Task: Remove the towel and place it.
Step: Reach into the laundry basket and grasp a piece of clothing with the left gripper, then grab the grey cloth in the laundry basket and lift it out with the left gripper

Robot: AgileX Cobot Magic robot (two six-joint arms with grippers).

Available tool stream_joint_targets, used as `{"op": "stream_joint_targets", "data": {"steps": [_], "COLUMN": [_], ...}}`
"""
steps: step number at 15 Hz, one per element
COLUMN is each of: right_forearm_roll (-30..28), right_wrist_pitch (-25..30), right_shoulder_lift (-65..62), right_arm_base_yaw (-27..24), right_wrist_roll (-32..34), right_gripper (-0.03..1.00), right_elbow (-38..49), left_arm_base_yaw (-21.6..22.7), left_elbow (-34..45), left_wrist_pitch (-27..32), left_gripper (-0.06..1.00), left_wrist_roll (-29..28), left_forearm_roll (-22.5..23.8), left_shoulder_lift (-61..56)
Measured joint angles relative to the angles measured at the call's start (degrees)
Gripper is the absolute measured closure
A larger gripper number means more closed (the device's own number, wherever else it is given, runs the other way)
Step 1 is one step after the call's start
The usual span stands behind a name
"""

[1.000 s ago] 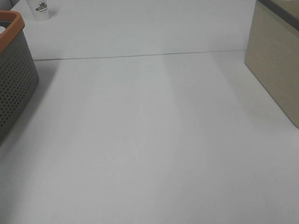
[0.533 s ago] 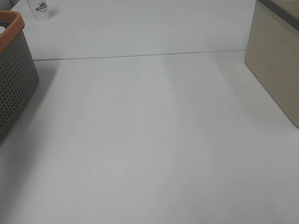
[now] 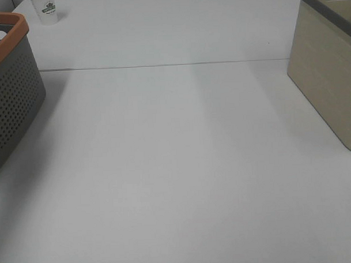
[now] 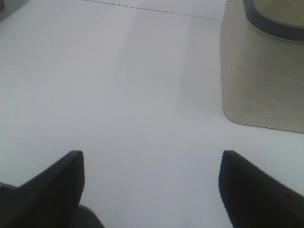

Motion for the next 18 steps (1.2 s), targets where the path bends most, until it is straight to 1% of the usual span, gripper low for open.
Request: {"op": "stream_joint_targets", "data": {"steps": [3,6,12,15,17,18], "right_forearm_roll": [0.0,0.0,0.0,0.0,0.0,0.0], "right_wrist_pitch": [0.0,0.0,0.0,0.0,0.0,0.0], "right_shoulder_lift": [0.0,0.0,0.0,0.0,0.0,0.0], "right_arm_base_yaw": [0.0,0.0,0.0,0.0,0.0,0.0], "right_wrist_roll": [0.0,0.0,0.2,0.3,0.3,0.3], "right_gripper": [0.2,0.2,0.2,0.2,0.2,0.2], "right_elbow": [0.0,0.0,0.0,0.0,0.0,0.0], "left_arm_base_yaw": [0.0,0.0,0.2,1.1,1.4,1.4], "left_elbow": [0.0,0.0,0.0,0.0,0.0,0.0], "left_wrist_pitch": [-1.0,-2.1,-3.6,-4.9,-4.9,-5.7], "left_gripper": [0.32,0.32,0.32,0.32,0.32,0.34], "left_wrist_roll": [-1.2,-4.4,-8.0,-9.2,-9.5,-9.5], "left_forearm_roll": [1.8,4.1,7.6,7.7,8.7,9.0], "left_shoulder_lift": [3.0,5.0,8.4,9.2,10.0,10.3]}}
